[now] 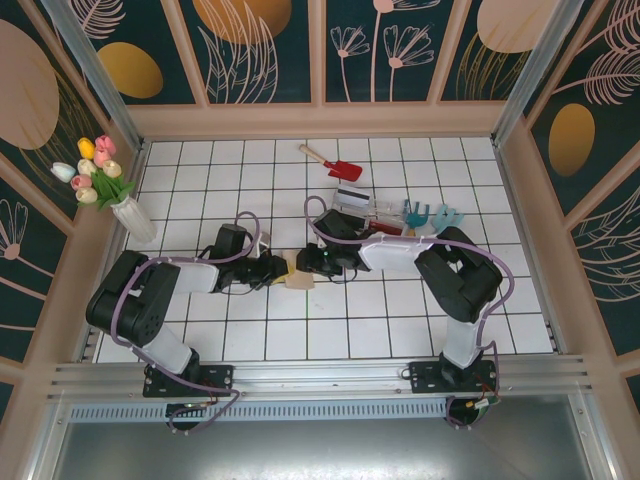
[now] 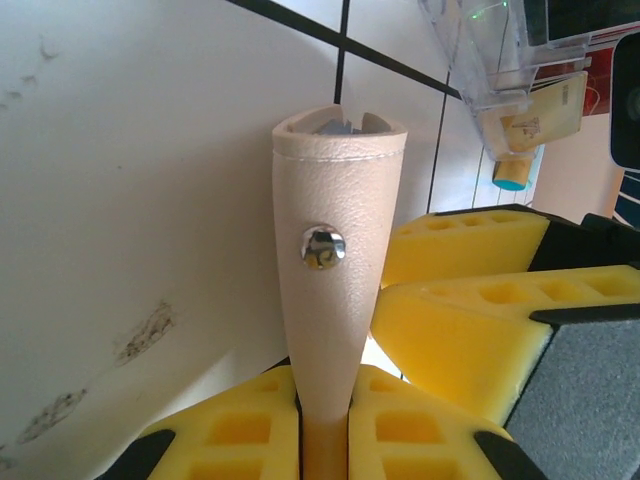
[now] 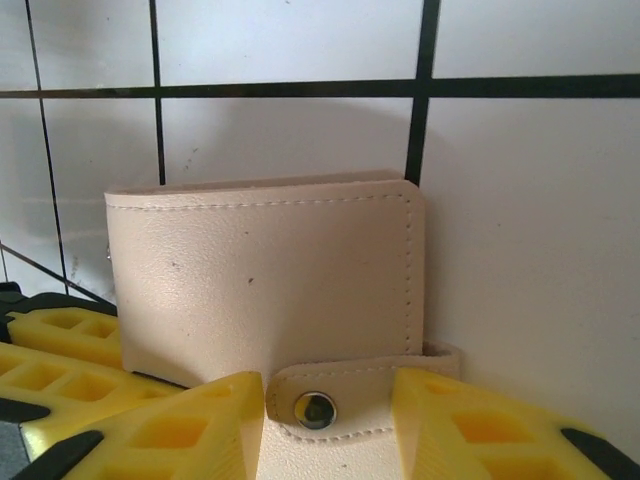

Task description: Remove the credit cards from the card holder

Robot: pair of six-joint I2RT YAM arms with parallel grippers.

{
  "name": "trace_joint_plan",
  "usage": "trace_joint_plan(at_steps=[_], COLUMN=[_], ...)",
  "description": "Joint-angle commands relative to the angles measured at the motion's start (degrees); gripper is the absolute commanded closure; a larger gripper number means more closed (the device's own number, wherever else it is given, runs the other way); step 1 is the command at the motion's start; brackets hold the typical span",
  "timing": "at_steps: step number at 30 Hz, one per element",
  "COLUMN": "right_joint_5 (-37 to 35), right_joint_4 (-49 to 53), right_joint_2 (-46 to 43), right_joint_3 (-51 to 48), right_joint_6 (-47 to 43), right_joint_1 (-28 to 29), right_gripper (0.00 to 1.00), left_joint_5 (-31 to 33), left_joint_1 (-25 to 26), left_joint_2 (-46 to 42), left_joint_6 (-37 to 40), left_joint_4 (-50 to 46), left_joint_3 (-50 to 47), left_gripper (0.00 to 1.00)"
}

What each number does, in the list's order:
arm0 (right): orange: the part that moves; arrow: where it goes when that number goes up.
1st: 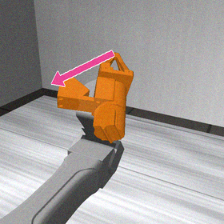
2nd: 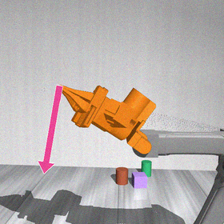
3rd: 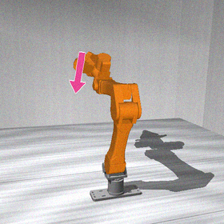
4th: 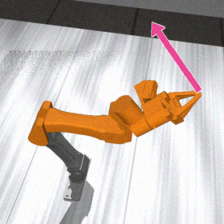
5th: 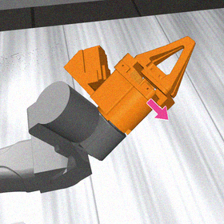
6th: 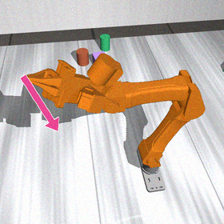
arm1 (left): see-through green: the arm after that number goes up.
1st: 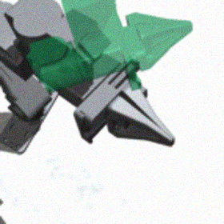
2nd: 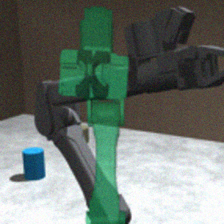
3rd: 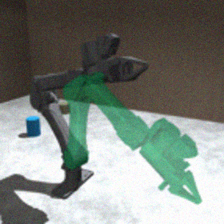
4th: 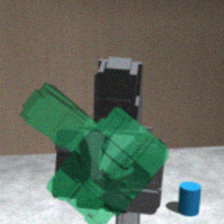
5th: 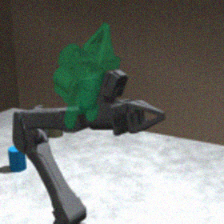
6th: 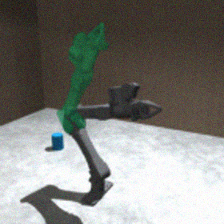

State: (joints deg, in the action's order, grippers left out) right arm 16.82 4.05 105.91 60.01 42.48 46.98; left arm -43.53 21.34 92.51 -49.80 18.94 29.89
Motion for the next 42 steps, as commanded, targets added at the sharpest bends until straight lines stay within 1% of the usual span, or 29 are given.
trace_joint_plan(at_steps=[1, 4, 6, 10, 15, 22, 26, 34, 37, 41, 42], right_joint_5=[-0.1, -2.0, -3.7, -7.1, -12.6, -17.4, -17.2, -12.4, -11.8, -11.1, -11.1], right_joint_4=[3.7, 5.6, 7.9, 12.2, 15.2, 17.5, 16.8, 11.4, 10.1, 8.5, 8.1], right_joint_2=[0.9, 1.8, 2.8, 3.8, 1.3, -0.6, -1.0, -1.0, -0.5, -0.2, -0.2], right_joint_3=[1.7, 2.5, 3.5, 4.9, 3.4, 1.9, 2.1, 2.2, 2.6, 2.7, 2.6], right_joint_6=[-2.7, -2.7, -2.7, -2.0, -0.4, 2.0, 1.6, -0.5, -0.9, -1.2, -1.2], right_joint_1=[0.6, 1.2, 1.4, 1.4, 0.6, 0.4, 0.6, 0.4, 0.4, 0.4, 0.4], right_gripper=[0.56, 0.54, 0.54, 0.60, 0.66, 0.71, 0.71, 0.71, 0.71, 0.72, 0.73], left_joint_5=[-0.2, -0.2, -0.1, 1.5, 4.9, 5.3, 4.9, 4.4, 4.4, 4.9, 5.1], left_joint_1=[0.4, 0.4, 0.4, 0.3, 0.4, 0.4, 0.4, 0.4, 0.4, 0.4, 0.4], left_joint_2=[-1.1, -1.3, -1.3, -2.3, -3.7, -3.8, -3.7, -2.7, -2.3, -2.5, -2.7], left_joint_6=[0.5, 0.4, 0.3, 0.5, 1.7, 2.3, 2.5, 2.8, 2.8, 2.8, 2.9], left_joint_4=[2.0, 2.3, 2.3, 1.3, -2.5, -3.0, -2.9, -2.7, -2.8, -3.8, -4.4], left_joint_3=[-0.1, 0.0, 0.1, 0.1, 0.0, -0.9, -0.8, -0.3, -0.2, 0.4, 0.6], left_gripper=[0.91, 0.93, 0.94, 0.97, 0.98, 0.99, 0.99, 0.96, 0.92, 0.85, 0.82])
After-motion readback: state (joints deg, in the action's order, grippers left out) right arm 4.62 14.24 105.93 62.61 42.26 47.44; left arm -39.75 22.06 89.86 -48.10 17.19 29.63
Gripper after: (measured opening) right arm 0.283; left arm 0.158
